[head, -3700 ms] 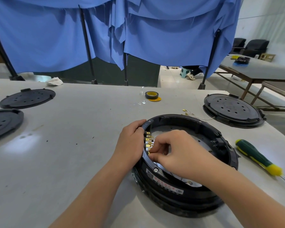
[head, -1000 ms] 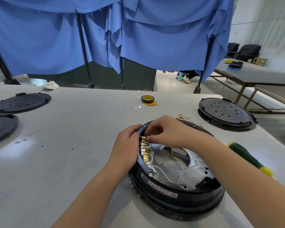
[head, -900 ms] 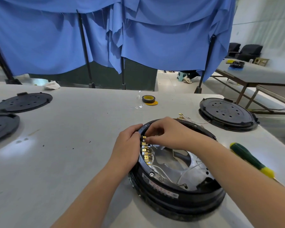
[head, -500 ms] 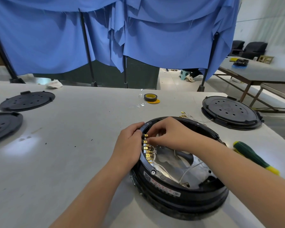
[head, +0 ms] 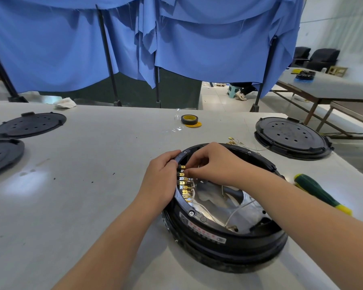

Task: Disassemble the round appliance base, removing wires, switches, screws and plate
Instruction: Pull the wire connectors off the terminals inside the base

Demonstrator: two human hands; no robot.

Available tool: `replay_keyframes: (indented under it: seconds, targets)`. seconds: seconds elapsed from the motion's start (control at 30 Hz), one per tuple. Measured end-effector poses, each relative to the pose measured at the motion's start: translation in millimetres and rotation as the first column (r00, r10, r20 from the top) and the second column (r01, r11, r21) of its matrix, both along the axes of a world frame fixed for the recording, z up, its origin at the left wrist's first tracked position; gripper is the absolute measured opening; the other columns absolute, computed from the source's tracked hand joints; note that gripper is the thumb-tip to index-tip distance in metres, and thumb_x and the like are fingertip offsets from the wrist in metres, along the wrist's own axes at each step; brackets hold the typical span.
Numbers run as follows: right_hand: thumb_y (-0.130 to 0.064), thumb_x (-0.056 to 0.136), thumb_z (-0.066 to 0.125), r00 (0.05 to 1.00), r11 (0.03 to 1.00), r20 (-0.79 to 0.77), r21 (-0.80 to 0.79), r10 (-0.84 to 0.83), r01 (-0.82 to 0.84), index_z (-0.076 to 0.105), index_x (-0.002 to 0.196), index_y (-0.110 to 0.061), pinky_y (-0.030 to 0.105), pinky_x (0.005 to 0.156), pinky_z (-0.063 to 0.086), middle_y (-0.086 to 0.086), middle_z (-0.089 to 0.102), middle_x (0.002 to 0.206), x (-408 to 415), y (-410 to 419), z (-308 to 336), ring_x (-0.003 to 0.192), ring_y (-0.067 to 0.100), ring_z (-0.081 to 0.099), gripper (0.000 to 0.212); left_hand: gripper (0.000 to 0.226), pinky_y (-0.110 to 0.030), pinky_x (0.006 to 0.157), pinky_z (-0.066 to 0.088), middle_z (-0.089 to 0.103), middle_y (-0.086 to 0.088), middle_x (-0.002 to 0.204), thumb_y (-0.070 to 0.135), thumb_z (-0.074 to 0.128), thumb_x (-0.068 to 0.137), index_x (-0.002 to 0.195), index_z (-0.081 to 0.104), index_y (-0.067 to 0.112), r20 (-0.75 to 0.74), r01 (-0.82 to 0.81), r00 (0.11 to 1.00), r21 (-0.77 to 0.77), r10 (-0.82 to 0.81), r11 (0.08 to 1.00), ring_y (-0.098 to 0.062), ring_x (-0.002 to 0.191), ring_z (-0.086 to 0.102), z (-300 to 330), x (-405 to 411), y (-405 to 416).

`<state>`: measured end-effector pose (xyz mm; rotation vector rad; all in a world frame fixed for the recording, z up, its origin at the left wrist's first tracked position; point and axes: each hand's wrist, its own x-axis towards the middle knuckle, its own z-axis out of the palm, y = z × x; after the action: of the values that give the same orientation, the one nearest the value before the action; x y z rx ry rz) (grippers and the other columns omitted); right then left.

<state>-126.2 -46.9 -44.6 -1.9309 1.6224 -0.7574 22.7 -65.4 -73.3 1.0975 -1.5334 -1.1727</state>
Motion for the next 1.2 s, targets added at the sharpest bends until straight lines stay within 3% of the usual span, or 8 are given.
replay_keyframes:
  seconds: [0.13, 0.27, 0.43, 0.57, 0.73, 0.97, 1.2]
  targets:
    - [-0.028, 0.076, 0.074, 1.0, 1.0, -0.015, 0.002, -0.017, 0.017, 0.075, 0.076, -0.026, 0.017, 0.058, 0.051, -0.009, 0.072, 0.066, -2.1, 1.0, 0.7, 0.059, 0.001, 0.064, 0.003, 0.037, -0.017, 0.077, 0.046, 0.067, 0.014, 0.096, 0.003, 0.041, 0.093, 0.114, 0.067, 0.018, 0.001, -0.008, 1.0, -0.001, 0.008, 1.0, -0.002, 0.095, 0.062, 0.3, -0.4, 0.7]
    - [-0.028, 0.076, 0.074, 1.0, 1.0, -0.015, -0.005, -0.028, 0.028, 0.075, 0.076, -0.024, 0.019, 0.059, 0.05, -0.008, 0.071, 0.065, -2.0, 2.0, 1.7, 0.057, -0.001, 0.062, 0.004, 0.037, -0.02, 0.081, 0.048, 0.068, 0.012, 0.099, 0.003, 0.041, 0.092, 0.114, 0.067, 0.017, 0.009, -0.009, 1.0, -0.004, 0.009, 1.0, -0.004, 0.096, 0.062, 0.3, -0.4, 0.9]
    - [-0.028, 0.076, 0.074, 1.0, 1.0, -0.007, -0.009, -0.029, 0.029, 0.074, 0.076, -0.026, 0.023, 0.061, 0.054, -0.008, 0.071, 0.065, -2.0, 3.2, 2.1, 0.056, -0.002, 0.061, 0.002, 0.038, -0.038, 0.1, 0.047, 0.067, -0.004, 0.118, 0.004, 0.04, 0.093, 0.122, 0.063, 0.012, 0.03, -0.014, 0.999, 0.018, 0.014, 1.0, -0.018, 0.11, 0.061, -0.8, -1.3, -0.5]
    - [-0.025, 0.077, 0.074, 0.999, 0.999, 0.028, -0.028, -0.024, 0.025, 0.073, 0.077, -0.025, 0.022, 0.063, 0.056, -0.007, 0.071, 0.07, -2.1, 4.4, 4.2, 0.063, 0.003, 0.064, 0.001, 0.037, -0.037, 0.098, 0.047, 0.068, -0.002, 0.115, 0.005, 0.041, 0.093, 0.118, 0.065, 0.015, 0.03, -0.018, 0.999, 0.017, 0.018, 1.0, -0.017, 0.109, 0.061, -1.5, -1.1, -0.7]
    - [-0.025, 0.073, 0.072, 1.0, 0.999, -0.005, -0.014, 0.03, -0.03, 0.072, 0.071, -0.024, 0.009, 0.048, 0.036, -0.013, 0.061, 0.06, 0.3, 7.6, 4.3, 0.05, -0.004, 0.048, 0.003, 0.037, -0.036, 0.096, 0.048, 0.069, 0.0, 0.11, 0.003, 0.041, 0.092, 0.116, 0.066, 0.016, 0.008, -0.019, 1.0, 0.025, 0.019, 0.999, -0.018, 0.107, 0.063, -1.9, -1.5, -0.9]
    - [-0.032, 0.069, 0.076, 0.996, 0.997, -0.046, 0.026, 0.073, -0.072, 0.075, 0.075, -0.027, 0.012, 0.048, 0.035, -0.004, 0.062, 0.071, 1.4, 8.1, 3.8, 0.049, -0.002, 0.043, 0.007, 0.038, -0.04, 0.101, 0.045, 0.067, -0.001, 0.117, 0.006, 0.041, 0.093, 0.121, 0.064, 0.016, 0.027, -0.022, 0.999, 0.019, 0.021, 1.0, -0.017, 0.111, 0.06, -1.7, -1.2, -0.7]
    - [-0.026, 0.073, 0.074, 0.998, 0.998, -0.042, 0.037, 0.053, -0.052, 0.072, 0.066, -0.023, 0.009, 0.044, 0.033, -0.014, 0.058, 0.056, 2.0, 9.7, 5.2, 0.047, -0.003, 0.044, 0.007, 0.037, -0.04, 0.103, 0.044, 0.065, -0.001, 0.12, 0.007, 0.041, 0.094, 0.123, 0.062, 0.016, 0.038, -0.021, 0.999, 0.014, 0.021, 1.0, -0.017, 0.113, 0.058, -1.8, -1.6, -0.8]
